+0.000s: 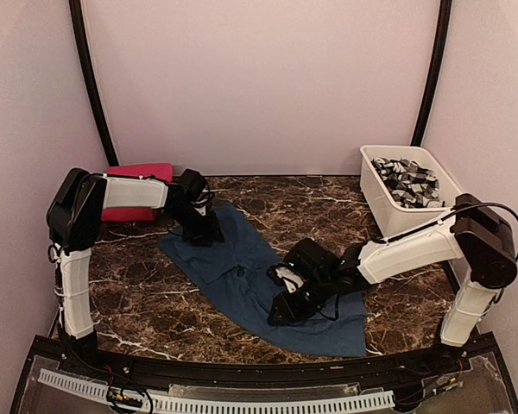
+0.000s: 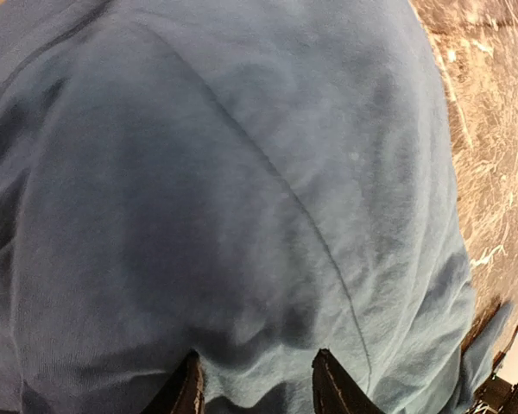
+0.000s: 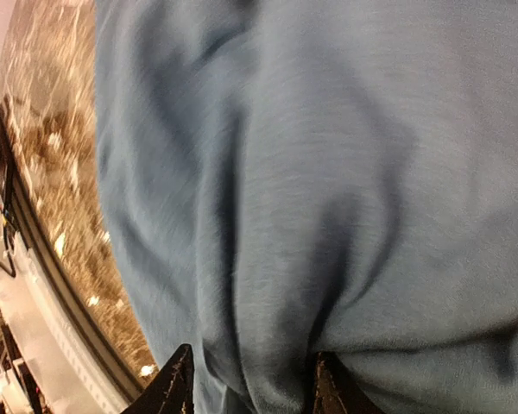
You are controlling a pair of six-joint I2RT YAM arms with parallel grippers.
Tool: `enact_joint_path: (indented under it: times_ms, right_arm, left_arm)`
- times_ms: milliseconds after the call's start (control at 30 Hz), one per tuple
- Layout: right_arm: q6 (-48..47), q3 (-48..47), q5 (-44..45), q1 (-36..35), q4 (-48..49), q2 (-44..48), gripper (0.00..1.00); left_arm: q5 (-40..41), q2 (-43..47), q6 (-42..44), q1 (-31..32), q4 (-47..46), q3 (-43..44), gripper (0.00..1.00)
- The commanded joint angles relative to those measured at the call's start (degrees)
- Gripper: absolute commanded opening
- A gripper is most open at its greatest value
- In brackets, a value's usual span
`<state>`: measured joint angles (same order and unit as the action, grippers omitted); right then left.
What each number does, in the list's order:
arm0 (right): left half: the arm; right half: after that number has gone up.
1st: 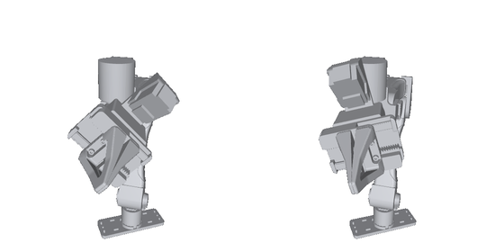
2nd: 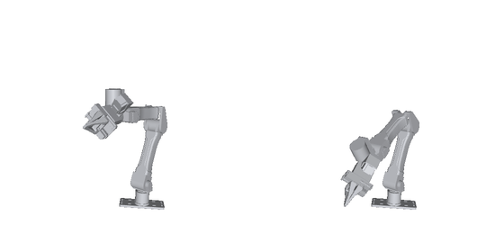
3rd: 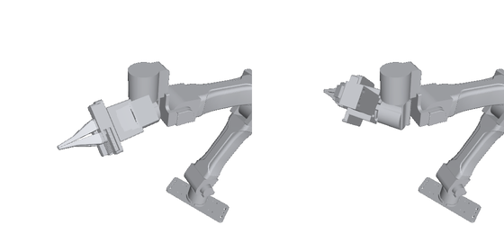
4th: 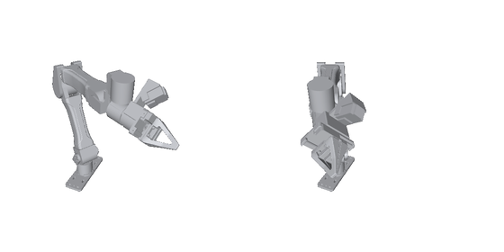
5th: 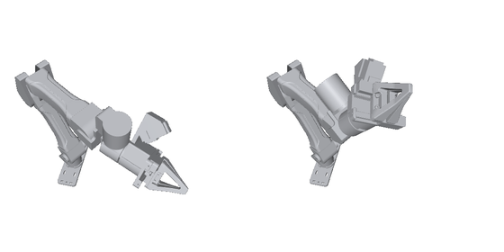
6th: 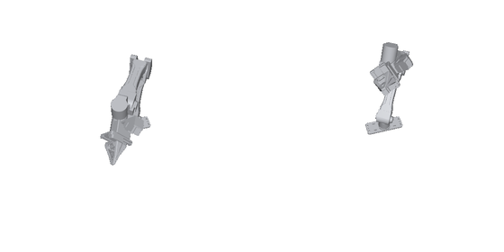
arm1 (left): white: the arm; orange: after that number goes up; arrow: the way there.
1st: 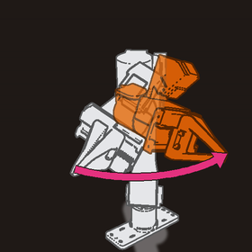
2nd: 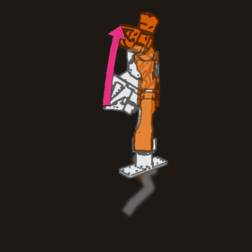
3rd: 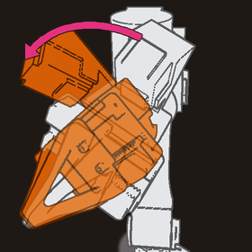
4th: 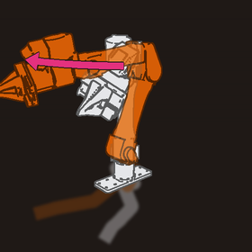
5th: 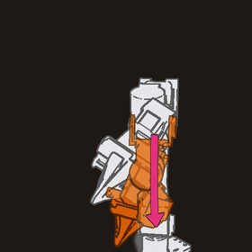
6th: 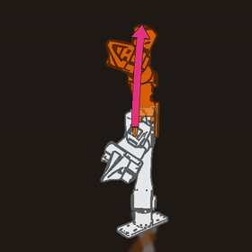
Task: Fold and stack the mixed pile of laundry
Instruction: Rotate the rectangle-folded T-shirt at the center of the board.
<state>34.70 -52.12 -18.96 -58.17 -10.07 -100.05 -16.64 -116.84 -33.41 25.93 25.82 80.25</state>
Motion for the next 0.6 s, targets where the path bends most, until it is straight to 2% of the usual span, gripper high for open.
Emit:
enact_joint_path:
  times_ms: [0, 167, 267, 367, 400, 467, 567]
  right_arm:
    - [8.98, 2.13, 1.28, -7.43, -5.22, -1.38, 0.43]
    - [10.89, -4.31, 1.08, -14.05, -5.03, -4.47, 0.44]
    - [8.56, -9.83, 2.19, -14.59, -7.17, -3.97, 0.47]
    - [3.97, -15.2, 4.97, -12.27, -11.03, -2.05, 0.5]
    - [2.51, -16.69, 5.8, -11.12, -12.2, -1.33, 0.51]
    - [-0.02, -18.56, 6.57, -7.83, -13.84, 0.08, 0.52]
    - [-3.28, -19.07, 6.99, -2.01, -14.31, 2.7, 0.52]
  left_arm:
    - [0.55, -10.03, 5.42, 2.17, 6.37, 11.4, 0.42]
    - [2.07, -19.7, 8.5, 2.45, 10.75, 25.71, 0.42]
    - [1.94, -24.85, 11.55, 2.46, 15.39, 39.21, 0.42]
    - [1.39, -31.15, 14.38, 2.39, 20.21, 51.15, 0.42]
    - [1.68, -32.13, 14.76, 2.33, 21.49, 57.21, 0.44]
    - [1.86, -32.86, 15.23, 1.71, 24.13, 63.48, 0.46]
    - [0.88, -28.81, 14.34, 0.6, 24.56, 63.73, 0.49]
